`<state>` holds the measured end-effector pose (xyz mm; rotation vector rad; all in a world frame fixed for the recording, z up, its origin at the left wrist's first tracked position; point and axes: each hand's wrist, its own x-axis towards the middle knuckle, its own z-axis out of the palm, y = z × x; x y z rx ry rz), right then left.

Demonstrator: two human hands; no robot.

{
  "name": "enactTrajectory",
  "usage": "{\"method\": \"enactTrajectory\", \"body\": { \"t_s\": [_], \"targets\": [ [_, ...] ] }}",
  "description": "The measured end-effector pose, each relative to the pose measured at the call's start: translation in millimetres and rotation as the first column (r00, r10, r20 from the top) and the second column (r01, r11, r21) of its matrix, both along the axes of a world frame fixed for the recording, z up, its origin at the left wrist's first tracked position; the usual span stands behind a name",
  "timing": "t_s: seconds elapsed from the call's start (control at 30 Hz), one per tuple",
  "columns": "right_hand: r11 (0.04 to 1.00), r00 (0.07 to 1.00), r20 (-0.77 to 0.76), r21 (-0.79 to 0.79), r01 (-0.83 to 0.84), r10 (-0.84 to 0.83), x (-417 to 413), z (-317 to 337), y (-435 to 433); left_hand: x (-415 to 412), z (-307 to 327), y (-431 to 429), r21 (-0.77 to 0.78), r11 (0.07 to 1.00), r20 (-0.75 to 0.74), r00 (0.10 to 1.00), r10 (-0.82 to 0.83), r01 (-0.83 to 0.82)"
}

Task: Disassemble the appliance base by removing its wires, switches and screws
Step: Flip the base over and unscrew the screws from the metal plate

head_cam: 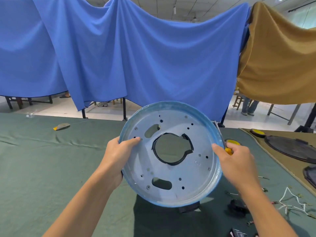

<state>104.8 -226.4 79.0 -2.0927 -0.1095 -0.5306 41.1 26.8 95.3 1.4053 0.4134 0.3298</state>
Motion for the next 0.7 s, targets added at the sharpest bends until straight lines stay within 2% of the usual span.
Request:
{"method": "enactTrajectory", "body": {
  "t_s": [0.1,0.27,0.5,0.7],
  "targets": [
    [1.000,0.994,-0.113,-0.006,0.000,-0.001,2,0,-3,2,-4,1,-0.058,0.998,-0.033,0.999,0.019,-0.021],
    [0.994,0.960,-0.276,0.105,-0.016,0.044,3,-12,6,10,-19,-3,-0.162,0.976,-0.153,0.981,0.119,-0.144],
    [0.946,0.912,-0.372,0.319,-0.050,0.174,2,-22,15,14,-34,-18,-0.268,0.920,-0.237,0.945,0.224,-0.285],
    [0.963,0.913,-0.379,0.265,-0.052,0.154,1,-26,15,16,-47,-36,-0.315,0.869,-0.224,0.920,0.322,-0.381]
  ]
}}
